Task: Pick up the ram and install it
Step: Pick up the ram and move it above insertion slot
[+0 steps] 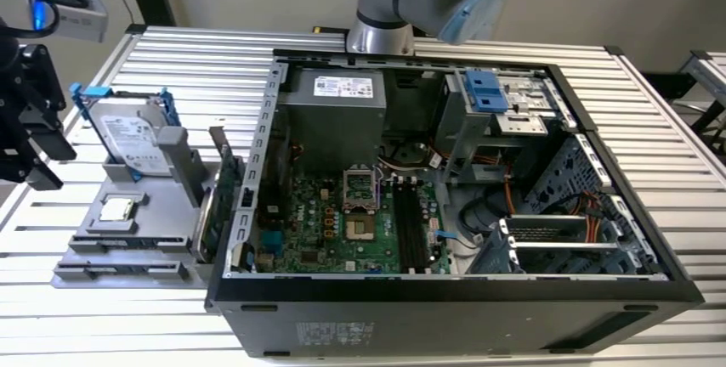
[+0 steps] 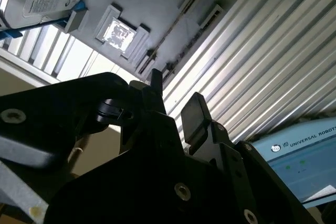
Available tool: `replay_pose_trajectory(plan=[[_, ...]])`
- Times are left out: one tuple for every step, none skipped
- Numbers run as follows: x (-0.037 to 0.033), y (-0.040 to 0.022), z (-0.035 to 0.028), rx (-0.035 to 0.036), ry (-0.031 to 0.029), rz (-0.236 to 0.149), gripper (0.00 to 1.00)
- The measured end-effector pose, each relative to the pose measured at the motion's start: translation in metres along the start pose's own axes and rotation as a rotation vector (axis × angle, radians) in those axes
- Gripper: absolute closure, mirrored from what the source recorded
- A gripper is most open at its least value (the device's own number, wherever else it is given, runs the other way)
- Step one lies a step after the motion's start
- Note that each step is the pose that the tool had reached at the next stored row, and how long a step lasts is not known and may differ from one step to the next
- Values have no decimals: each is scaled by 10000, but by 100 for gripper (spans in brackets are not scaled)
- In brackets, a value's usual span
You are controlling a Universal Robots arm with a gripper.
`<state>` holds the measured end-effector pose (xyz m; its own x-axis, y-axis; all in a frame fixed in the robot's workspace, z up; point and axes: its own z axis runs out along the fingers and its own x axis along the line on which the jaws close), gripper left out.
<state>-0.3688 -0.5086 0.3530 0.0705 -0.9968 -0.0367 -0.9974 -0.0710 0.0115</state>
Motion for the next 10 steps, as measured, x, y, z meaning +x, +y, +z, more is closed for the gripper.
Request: replay_pose_trajectory(plan=[[1, 0, 15, 0, 0, 5, 0], [1, 0, 31, 0, 1, 12, 0], [2, -1, 48, 1, 0, 21, 0], [2, -1, 65, 0, 0, 30, 0], [3, -2, 78, 0, 4, 40, 0], [4, -3, 93, 2, 13, 47, 0], [4, -3, 104, -1, 20, 55, 0], [4, -4, 120, 0, 25, 64, 0], [5, -4, 134, 0, 28, 81, 0], [5, -4, 150, 4, 33, 138, 0]])
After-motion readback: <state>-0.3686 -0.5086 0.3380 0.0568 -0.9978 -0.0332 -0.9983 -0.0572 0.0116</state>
